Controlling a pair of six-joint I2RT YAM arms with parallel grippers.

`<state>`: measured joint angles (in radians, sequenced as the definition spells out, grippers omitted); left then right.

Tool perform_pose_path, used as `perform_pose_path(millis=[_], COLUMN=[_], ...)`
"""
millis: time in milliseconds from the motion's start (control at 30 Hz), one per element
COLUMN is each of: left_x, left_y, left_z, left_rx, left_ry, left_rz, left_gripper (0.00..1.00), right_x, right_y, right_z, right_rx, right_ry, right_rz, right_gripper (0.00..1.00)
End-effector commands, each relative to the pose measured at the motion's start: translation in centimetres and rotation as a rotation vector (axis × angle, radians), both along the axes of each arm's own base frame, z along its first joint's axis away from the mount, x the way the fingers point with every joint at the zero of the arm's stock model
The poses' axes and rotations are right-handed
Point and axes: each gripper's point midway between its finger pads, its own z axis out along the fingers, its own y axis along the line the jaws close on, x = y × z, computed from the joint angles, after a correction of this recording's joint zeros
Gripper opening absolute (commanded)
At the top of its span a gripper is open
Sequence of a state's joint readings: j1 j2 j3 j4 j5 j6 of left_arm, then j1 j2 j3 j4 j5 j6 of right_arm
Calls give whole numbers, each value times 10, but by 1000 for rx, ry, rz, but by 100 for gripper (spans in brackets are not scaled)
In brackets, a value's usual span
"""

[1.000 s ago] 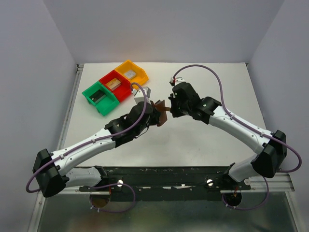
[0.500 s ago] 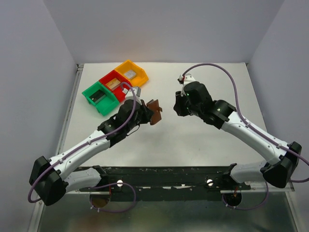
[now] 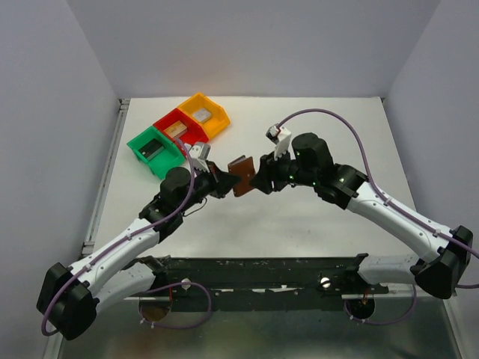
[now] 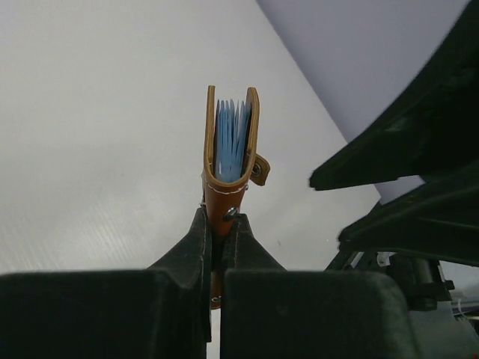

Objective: Take the credit cards out of the card holder
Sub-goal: Open the card holder.

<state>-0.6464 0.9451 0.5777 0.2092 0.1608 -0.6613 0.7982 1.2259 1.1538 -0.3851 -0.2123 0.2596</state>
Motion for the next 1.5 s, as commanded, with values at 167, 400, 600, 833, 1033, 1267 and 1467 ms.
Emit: perform_pose_path(millis=[167, 400, 600, 833, 1033, 1267, 1467], left_x=[-29, -35, -42, -49, -62, -68, -79], left_y=[-18, -15, -8, -2, -2, -2, 4], left_z=[53, 58, 66, 74, 90, 95, 110], left_rx=[-161, -203, -246, -281, -347, -390, -467], left_ry=[-180, -186, -216, -253, -304, -313, -350], left_rz=[-250, -314, -361, -432, -539, -605, -686], left_gripper=[0, 0, 0, 0, 0, 0, 0], right_x=[9, 18, 25, 21, 9, -11, -29], right_y=[-2, -21, -35, -37, -25, -13, -7], right_z=[4, -1, 2, 14, 27, 49, 63], right_rx=[-28, -80, -87, -29, 60, 195, 289], right_ry=[-16, -43, -50, -56, -46, -33, -8], right_rz=[-37, -134, -194, -170, -92, 32, 156], right_gripper=[57, 55, 53, 53, 57, 65, 68])
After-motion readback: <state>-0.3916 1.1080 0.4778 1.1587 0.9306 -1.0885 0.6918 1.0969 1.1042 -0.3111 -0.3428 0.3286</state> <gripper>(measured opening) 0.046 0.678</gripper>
